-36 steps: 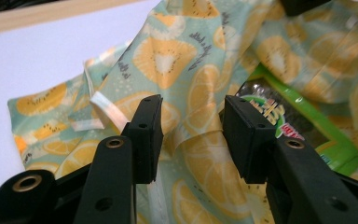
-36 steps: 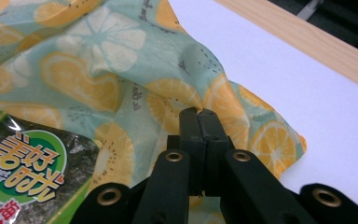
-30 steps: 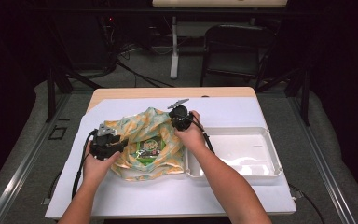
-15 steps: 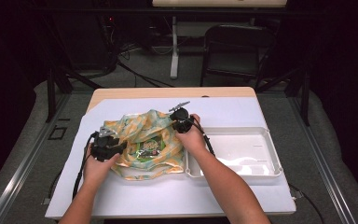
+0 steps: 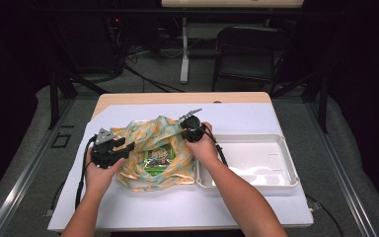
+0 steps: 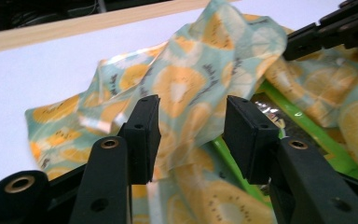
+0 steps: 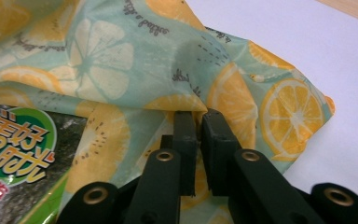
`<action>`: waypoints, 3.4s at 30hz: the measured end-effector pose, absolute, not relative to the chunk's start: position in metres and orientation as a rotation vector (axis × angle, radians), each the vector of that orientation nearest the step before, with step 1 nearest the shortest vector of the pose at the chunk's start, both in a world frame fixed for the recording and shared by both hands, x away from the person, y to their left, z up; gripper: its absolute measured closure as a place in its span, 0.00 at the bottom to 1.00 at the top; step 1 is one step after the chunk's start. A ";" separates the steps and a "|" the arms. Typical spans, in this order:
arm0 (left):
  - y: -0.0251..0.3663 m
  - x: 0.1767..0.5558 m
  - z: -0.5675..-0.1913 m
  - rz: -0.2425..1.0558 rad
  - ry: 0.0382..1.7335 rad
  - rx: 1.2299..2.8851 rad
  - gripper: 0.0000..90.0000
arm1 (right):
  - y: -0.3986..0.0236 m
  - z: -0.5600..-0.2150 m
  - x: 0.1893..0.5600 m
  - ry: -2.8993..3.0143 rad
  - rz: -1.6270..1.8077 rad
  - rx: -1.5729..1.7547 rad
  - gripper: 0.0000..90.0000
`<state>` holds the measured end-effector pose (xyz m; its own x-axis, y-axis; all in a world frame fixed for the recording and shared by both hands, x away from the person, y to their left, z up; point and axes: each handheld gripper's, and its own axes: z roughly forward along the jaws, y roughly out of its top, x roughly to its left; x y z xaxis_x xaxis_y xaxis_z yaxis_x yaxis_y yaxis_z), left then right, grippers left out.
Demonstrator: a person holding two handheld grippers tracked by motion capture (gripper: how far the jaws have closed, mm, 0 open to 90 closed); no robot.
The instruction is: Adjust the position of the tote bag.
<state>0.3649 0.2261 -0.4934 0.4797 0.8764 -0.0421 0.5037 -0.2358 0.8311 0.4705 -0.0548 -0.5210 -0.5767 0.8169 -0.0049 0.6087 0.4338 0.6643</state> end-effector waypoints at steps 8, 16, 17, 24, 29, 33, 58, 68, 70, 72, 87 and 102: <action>0.211 0.368 -0.490 0.569 1.074 1.930 0.58 | -0.056 -0.507 0.459 2.330 0.954 1.193 0.82; 0.189 0.383 -0.495 0.550 1.019 1.993 0.54 | -0.054 -0.486 0.436 2.279 1.023 1.117 0.72; 0.188 0.384 -0.496 0.544 1.016 1.993 0.54 | -0.055 -0.483 0.434 2.280 1.024 1.112 0.71; 0.182 0.393 -0.507 0.521 1.032 2.022 0.54 | -0.061 -0.475 0.422 2.253 1.068 1.105 0.70; 0.178 0.400 -0.516 0.527 1.036 2.042 0.52 | -0.063 -0.475 0.417 2.251 1.078 1.108 0.69; 0.173 0.404 -0.520 0.560 1.039 2.074 0.50 | -0.067 -0.476 0.413 2.251 1.092 1.113 0.69; 0.160 0.411 -0.525 0.646 0.995 2.195 0.92 | -0.049 -0.487 0.401 2.303 1.010 1.016 0.63; 0.175 0.422 -0.519 0.653 1.028 2.105 1.00 | -0.044 -0.499 0.404 2.339 0.937 1.039 0.63; 0.178 0.425 -0.519 0.650 1.043 2.088 1.00 | -0.044 -0.503 0.405 2.345 0.918 1.047 0.63; 0.180 0.428 -0.520 0.650 1.050 2.077 1.00 | -0.045 -0.505 0.404 2.342 0.914 1.051 0.63; 0.187 0.446 -0.534 0.659 1.119 2.091 1.00 | -0.050 -0.516 0.405 2.362 0.820 1.086 0.70; 0.188 0.447 -0.539 0.595 1.129 2.120 0.89 | -0.043 -0.510 0.400 2.350 0.861 1.031 0.67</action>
<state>0.4467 0.1877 -0.5386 0.5247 0.8469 0.0855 0.5492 -0.4136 0.7262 0.3997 -0.0433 -0.5099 -0.6301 0.7647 -0.1346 0.4966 0.5301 0.6873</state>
